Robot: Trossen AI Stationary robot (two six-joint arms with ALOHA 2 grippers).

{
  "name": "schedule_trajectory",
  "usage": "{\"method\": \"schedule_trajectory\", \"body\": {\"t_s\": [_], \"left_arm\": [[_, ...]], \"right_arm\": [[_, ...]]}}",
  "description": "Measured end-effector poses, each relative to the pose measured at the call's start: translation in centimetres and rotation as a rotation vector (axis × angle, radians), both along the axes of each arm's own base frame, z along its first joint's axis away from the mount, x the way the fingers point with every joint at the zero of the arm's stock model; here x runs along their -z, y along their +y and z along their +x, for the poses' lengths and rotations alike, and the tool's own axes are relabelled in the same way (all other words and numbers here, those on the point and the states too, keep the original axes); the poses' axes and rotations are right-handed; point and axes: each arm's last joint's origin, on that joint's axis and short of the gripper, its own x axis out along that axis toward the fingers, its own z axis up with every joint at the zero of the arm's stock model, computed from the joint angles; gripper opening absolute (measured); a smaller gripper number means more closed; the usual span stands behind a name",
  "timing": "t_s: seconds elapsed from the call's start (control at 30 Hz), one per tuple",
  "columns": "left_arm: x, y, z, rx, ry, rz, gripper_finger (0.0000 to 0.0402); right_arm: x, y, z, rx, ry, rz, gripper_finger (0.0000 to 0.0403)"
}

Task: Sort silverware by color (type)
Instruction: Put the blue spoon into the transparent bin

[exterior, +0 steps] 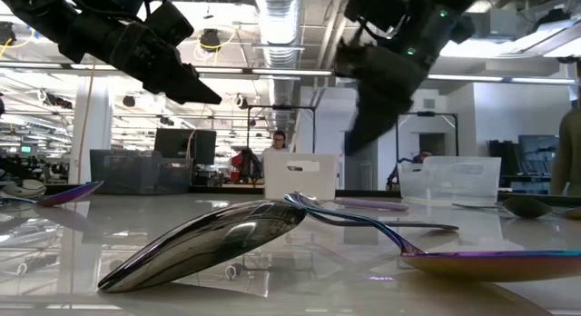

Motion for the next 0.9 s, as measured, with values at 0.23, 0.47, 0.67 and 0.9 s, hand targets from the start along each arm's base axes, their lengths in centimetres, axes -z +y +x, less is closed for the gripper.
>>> {"method": "schedule_trajectory", "body": {"t_s": [0.23,0.47,0.67,0.9], "left_arm": [[-0.2,0.0,0.0,-0.012,-0.014,0.016,0.0142],[-0.3,0.1,0.1,-0.043,-0.028,0.028,0.0142],[-0.6,0.2,0.1,-0.057,-0.056,0.044,0.0142],[-0.8,0.2,0.2,-0.059,-0.077,0.021,0.0142]], "right_arm": [[-0.8,0.1,-3.0,0.135,0.343,0.078,0.0213],[-0.6,2.1,-7.4,0.377,0.567,0.081,0.0199],[2.0,2.0,-8.8,0.486,0.624,0.088,0.0194],[3.2,1.2,-9.7,0.537,0.630,0.089,0.0194]]}}
